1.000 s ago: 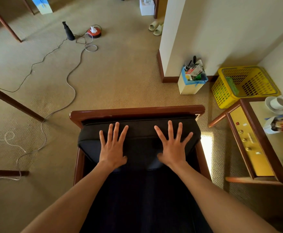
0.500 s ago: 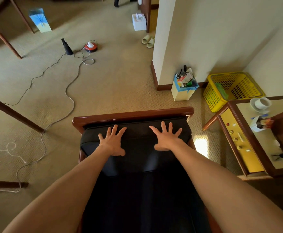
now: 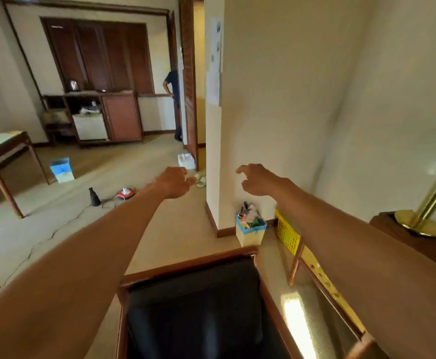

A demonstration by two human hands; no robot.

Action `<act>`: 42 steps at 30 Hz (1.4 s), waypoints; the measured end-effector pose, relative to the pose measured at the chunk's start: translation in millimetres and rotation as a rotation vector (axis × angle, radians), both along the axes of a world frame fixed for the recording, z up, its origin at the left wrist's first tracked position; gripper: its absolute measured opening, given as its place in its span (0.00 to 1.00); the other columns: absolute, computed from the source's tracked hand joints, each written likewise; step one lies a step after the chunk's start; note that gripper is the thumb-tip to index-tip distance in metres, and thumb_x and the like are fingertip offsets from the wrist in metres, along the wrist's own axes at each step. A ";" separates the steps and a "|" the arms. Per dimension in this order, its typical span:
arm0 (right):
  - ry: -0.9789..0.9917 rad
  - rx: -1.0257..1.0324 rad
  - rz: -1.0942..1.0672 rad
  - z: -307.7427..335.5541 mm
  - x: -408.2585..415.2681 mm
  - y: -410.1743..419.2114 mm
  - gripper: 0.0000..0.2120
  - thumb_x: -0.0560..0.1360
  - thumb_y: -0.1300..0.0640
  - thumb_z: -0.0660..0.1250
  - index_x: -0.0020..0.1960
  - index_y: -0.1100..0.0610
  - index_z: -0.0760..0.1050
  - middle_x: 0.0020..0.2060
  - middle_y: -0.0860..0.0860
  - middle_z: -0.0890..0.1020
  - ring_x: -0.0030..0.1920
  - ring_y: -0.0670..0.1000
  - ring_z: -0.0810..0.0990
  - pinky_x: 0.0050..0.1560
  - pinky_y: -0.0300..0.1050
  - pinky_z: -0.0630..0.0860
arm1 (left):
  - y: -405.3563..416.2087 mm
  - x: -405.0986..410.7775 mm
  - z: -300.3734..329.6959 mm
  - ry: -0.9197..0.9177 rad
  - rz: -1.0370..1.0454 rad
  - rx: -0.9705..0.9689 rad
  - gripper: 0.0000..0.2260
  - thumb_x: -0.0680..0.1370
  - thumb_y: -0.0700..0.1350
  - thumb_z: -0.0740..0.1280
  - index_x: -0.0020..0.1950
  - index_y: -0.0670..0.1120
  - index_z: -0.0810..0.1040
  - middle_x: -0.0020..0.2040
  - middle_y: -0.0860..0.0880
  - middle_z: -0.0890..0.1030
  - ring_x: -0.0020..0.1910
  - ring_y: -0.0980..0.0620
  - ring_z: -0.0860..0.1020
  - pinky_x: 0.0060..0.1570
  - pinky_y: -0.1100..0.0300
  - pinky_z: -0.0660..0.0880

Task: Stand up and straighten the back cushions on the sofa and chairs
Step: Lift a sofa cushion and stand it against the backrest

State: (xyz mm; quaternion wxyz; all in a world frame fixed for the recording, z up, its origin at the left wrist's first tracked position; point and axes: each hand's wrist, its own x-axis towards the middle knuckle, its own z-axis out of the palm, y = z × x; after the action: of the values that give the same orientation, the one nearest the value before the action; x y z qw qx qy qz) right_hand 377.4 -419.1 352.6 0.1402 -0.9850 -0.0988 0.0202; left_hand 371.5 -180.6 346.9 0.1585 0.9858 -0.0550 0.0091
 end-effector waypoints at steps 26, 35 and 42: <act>-0.311 -0.249 -0.903 186.2 -529.1 -533.8 0.25 0.78 0.51 0.62 0.74 0.56 0.65 0.70 0.55 0.72 0.70 0.56 0.69 0.68 0.54 0.69 | -610.9 -335.3 201.1 -0.292 -0.916 -0.101 0.29 0.80 0.63 0.57 0.75 0.46 0.65 0.69 0.43 0.73 0.69 0.42 0.70 0.67 0.49 0.68; -0.201 -0.313 -1.325 164.1 -766.4 -673.7 0.27 0.80 0.51 0.62 0.75 0.59 0.63 0.75 0.56 0.66 0.74 0.57 0.64 0.73 0.50 0.63 | -840.0 -531.5 174.6 -0.223 -1.374 -0.159 0.29 0.79 0.62 0.59 0.75 0.46 0.64 0.67 0.43 0.75 0.67 0.43 0.72 0.66 0.48 0.69; -0.203 -0.281 -1.493 137.6 -832.1 -754.1 0.25 0.79 0.53 0.63 0.73 0.60 0.66 0.66 0.58 0.76 0.65 0.57 0.74 0.64 0.46 0.69 | -965.8 -595.5 147.2 -0.183 -1.570 -0.185 0.30 0.79 0.62 0.60 0.75 0.46 0.64 0.69 0.43 0.73 0.67 0.43 0.72 0.66 0.49 0.69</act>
State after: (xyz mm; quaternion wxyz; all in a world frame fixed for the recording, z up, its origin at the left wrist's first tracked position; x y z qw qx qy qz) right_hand -454.7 -1173.2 490.2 -0.0198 -0.7961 0.5837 -0.1583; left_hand -224.0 -1146.5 494.1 0.1949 0.6369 -0.7456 -0.0198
